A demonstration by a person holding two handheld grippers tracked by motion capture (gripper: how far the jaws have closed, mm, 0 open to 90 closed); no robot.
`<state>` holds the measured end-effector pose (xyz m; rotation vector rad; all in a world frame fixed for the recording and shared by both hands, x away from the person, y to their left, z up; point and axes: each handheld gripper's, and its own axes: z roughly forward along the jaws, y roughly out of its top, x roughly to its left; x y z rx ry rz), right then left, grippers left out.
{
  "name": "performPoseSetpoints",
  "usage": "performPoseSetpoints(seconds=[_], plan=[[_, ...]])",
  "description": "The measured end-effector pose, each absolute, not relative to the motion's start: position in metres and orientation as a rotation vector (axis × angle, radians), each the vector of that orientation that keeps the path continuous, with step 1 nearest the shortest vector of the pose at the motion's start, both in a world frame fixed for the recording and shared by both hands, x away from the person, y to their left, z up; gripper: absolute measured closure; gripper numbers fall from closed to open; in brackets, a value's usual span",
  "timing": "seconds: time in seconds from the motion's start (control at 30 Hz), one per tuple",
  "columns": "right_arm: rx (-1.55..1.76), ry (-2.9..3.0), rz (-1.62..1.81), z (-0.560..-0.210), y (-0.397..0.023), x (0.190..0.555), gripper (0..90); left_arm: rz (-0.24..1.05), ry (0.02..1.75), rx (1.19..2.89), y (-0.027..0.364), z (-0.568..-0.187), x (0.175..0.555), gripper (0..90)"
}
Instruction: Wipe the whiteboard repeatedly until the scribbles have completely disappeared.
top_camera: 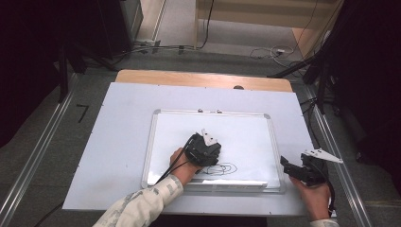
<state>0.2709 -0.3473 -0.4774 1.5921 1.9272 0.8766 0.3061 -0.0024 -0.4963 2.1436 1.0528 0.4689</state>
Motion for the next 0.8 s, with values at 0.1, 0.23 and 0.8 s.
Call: performPoseSetpoints(seconds=[0.1, 0.23, 0.8], plan=[[1.596, 1.926, 0.877, -0.477, -0.347, 0.271, 17.3, 0.461, 1.041, 2.141, -0.01, -0.497, 0.306, 40.5], [1.592, 1.926, 0.876, -0.477, -0.347, 0.271, 17.4, 0.458, 1.027, 2.152, -0.016, -0.496, 0.305, 40.5], [1.592, 1.926, 0.877, -0.477, -0.347, 0.271, 17.3, 0.439, 0.991, 2.172, -0.044, -0.495, 0.305, 40.5]])
